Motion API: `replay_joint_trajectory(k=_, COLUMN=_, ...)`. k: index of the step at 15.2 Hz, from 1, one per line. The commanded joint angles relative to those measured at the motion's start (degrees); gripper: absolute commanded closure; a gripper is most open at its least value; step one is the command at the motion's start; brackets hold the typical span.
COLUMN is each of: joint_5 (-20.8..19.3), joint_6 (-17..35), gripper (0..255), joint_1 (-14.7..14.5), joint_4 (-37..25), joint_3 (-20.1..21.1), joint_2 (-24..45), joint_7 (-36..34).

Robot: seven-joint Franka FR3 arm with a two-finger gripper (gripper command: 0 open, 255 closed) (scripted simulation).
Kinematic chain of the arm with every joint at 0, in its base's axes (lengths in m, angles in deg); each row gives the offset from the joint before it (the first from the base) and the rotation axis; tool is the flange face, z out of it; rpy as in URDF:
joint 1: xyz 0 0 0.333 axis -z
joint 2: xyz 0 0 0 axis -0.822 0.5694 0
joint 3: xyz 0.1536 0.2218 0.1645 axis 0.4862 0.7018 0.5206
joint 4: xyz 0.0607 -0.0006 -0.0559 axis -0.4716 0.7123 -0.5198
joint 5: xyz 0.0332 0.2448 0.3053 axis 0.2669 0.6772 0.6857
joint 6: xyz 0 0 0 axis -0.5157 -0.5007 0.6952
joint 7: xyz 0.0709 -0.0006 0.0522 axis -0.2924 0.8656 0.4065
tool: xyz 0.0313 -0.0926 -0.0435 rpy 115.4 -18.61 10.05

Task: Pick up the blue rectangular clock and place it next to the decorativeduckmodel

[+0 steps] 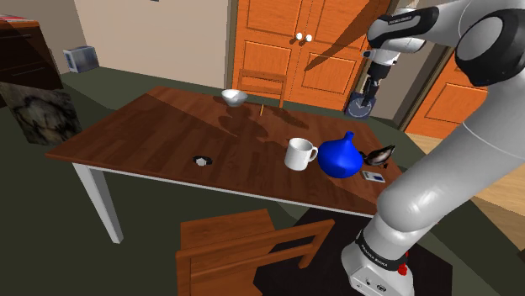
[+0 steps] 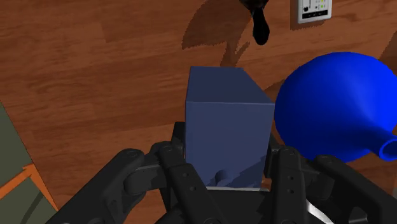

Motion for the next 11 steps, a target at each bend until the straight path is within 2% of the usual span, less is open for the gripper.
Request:
replay_joint_trajectory(k=1, joint_5=-0.1, joint_6=-0.2, gripper=255, joint_1=1.2, joint_4=-0.4, joint_3=-1.7, joint_2=0.1, joint_7=2.9)
replay_joint_trajectory(k=6, joint_5=0.2, joint_6=-0.5, gripper=255, joint_1=4.0, joint_4=-1.9, joint_3=-6.0, joint_2=1.3, joint_7=10.3)
replay_joint_trajectory(k=11, joint_5=2.1, joint_6=-0.9, gripper=255, joint_1=6.9, joint_4=-5.0, joint_3=-10.9, joint_2=4.6, joint_7=18.6)
